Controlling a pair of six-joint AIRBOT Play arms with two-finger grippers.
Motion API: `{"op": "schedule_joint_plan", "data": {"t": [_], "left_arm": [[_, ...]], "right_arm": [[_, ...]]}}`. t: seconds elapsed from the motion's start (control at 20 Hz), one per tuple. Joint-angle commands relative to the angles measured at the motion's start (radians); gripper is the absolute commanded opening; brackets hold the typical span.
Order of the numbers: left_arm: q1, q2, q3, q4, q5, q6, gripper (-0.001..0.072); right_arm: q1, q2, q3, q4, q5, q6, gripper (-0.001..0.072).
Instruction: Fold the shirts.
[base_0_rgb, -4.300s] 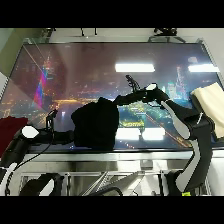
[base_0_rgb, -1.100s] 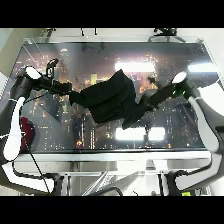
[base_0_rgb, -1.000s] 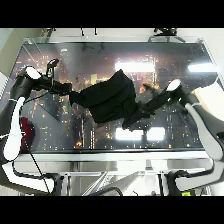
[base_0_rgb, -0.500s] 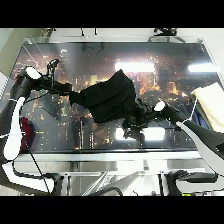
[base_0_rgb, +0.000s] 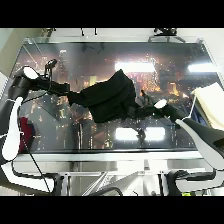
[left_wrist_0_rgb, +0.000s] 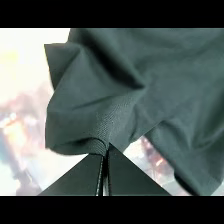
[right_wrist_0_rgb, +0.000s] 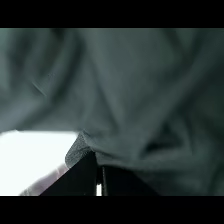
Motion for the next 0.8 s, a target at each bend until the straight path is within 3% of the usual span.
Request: {"op": "schedule_joint_plan", "data": {"t": [0.0,0.1,0.25,0.4,0.45,0.55,0.6,0.65,0.75], "left_arm": [[0.042,0.028,-0.003,0.069,-0.112,-0.002,0.0014],[0.044,0.090,-0.069,0.151,-0.121,-0.016,0.0014],[0.043,0.215,-0.284,0.178,-0.054,-0.060,0.0014],[0.043,0.307,-0.517,0.177,0.003,-0.111,0.0014],[0.043,0.330,-0.577,0.178,0.012,-0.127,0.0014],[0.043,0.377,-0.666,0.176,0.031,-0.151,0.0015],[0.043,0.395,-0.689,0.175,0.041,-0.160,0.0014],[0.043,0.413,-0.705,0.175,0.055,-0.160,0.0014],[0.043,0.441,-0.710,0.177,0.079,-0.159,0.0015]], "right_arm": [[-0.194,-0.049,0.177,0.009,0.006,-0.069,0.0021],[-0.308,-0.180,0.399,0.038,0.105,-0.114,0.0021],[-0.333,-0.465,0.828,0.040,0.235,-0.095,0.0021],[-0.311,-0.747,1.262,0.048,0.329,0.072,0.0021],[-0.302,-0.785,1.291,0.086,0.331,0.077,0.0021],[-0.296,-0.787,1.211,0.184,0.333,-0.010,0.0045],[-0.299,-0.777,1.159,0.236,0.333,-0.061,0.0214],[-0.308,-0.769,1.125,0.275,0.340,-0.078,0.0268],[-0.335,-0.758,1.119,0.300,0.373,-0.076,0.0268]]}}
